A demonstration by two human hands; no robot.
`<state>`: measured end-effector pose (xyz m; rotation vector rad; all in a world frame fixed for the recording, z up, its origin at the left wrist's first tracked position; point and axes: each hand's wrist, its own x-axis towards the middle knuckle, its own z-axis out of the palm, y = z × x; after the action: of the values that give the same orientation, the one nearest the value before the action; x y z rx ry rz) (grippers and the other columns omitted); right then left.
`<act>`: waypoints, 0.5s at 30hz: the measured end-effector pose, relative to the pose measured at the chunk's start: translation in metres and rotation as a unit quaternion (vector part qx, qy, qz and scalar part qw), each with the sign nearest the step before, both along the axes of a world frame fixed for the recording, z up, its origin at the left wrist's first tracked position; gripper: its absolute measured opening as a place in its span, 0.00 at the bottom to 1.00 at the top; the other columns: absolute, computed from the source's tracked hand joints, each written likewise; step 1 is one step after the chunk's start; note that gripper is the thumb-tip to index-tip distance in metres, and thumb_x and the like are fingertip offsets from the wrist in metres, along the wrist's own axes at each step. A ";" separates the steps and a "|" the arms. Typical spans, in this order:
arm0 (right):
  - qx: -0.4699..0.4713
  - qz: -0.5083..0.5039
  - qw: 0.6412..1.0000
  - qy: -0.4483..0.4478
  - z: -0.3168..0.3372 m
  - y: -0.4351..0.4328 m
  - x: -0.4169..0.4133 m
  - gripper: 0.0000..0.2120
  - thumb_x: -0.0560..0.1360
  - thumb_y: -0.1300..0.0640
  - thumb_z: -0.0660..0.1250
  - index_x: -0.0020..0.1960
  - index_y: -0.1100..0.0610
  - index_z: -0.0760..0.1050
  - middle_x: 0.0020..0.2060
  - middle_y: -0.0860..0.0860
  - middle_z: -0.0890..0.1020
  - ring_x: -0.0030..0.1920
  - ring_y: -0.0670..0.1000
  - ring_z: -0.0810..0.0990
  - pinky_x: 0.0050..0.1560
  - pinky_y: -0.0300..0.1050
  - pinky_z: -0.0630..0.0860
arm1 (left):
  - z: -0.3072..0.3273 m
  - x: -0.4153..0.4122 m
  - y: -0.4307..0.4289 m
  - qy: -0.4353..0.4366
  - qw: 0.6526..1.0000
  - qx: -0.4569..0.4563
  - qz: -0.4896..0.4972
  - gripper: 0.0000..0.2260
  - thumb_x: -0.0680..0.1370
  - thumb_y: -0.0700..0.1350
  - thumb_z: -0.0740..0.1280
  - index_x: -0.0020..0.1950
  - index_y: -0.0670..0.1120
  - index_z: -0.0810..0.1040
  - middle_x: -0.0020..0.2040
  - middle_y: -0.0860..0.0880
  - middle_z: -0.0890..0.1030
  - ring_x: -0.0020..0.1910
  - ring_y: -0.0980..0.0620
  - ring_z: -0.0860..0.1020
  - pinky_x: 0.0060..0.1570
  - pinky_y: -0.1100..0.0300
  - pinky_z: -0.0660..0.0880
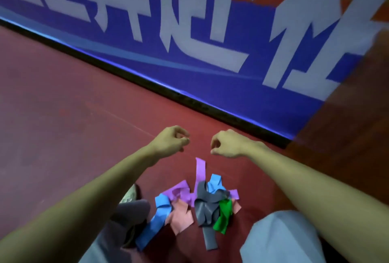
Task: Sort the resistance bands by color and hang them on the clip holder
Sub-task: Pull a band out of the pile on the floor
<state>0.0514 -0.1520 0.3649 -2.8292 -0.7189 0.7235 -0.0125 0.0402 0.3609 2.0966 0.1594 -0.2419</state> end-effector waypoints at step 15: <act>0.072 -0.209 0.952 0.213 -0.309 0.004 0.010 0.08 0.75 0.61 0.65 0.47 0.58 0.83 0.41 0.53 0.82 0.47 0.53 0.80 0.49 0.43 0.74 | -0.282 0.003 0.009 0.236 0.952 -0.072 0.181 0.11 0.78 0.30 0.57 0.45 0.41 0.76 0.35 0.47 0.76 0.23 0.60 0.75 0.24 0.72 0.68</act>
<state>0.0617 -0.1475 0.0558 -2.4379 -0.0934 1.0922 -0.0096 0.0491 0.0794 1.7930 0.7802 -0.5119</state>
